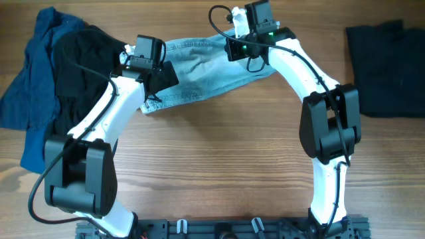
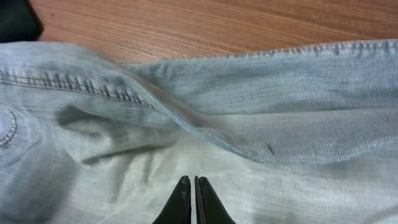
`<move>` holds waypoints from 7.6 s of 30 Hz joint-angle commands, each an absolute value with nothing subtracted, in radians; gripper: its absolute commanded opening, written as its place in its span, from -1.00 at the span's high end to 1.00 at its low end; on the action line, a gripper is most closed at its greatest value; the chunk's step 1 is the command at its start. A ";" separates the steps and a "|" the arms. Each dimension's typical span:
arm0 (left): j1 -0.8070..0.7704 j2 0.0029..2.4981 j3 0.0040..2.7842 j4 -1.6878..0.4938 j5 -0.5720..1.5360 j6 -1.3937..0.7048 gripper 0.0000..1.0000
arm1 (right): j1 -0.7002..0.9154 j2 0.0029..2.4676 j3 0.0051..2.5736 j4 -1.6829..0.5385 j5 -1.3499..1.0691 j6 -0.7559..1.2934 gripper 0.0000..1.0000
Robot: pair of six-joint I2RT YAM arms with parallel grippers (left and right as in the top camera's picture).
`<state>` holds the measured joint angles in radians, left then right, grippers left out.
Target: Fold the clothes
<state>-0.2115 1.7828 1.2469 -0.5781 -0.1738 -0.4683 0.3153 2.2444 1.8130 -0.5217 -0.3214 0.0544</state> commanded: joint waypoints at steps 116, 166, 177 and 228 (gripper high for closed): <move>-0.211 1.499 1.267 -0.783 -0.101 -0.381 -1.00 | -0.089 2.076 1.903 -1.047 -0.241 -0.027 -0.99; -0.083 1.671 1.267 -0.714 -0.008 -0.366 -0.96 | -0.206 2.399 1.889 -0.958 -0.559 -0.156 -0.74; -0.095 1.698 1.263 -0.713 -0.007 -0.374 -0.94 | -0.199 2.465 1.888 -0.864 -0.608 -0.094 0.14; -0.093 1.700 1.263 -0.630 0.086 -0.369 -0.99 | 0.297 2.094 1.901 -0.888 -0.561 0.005 0.91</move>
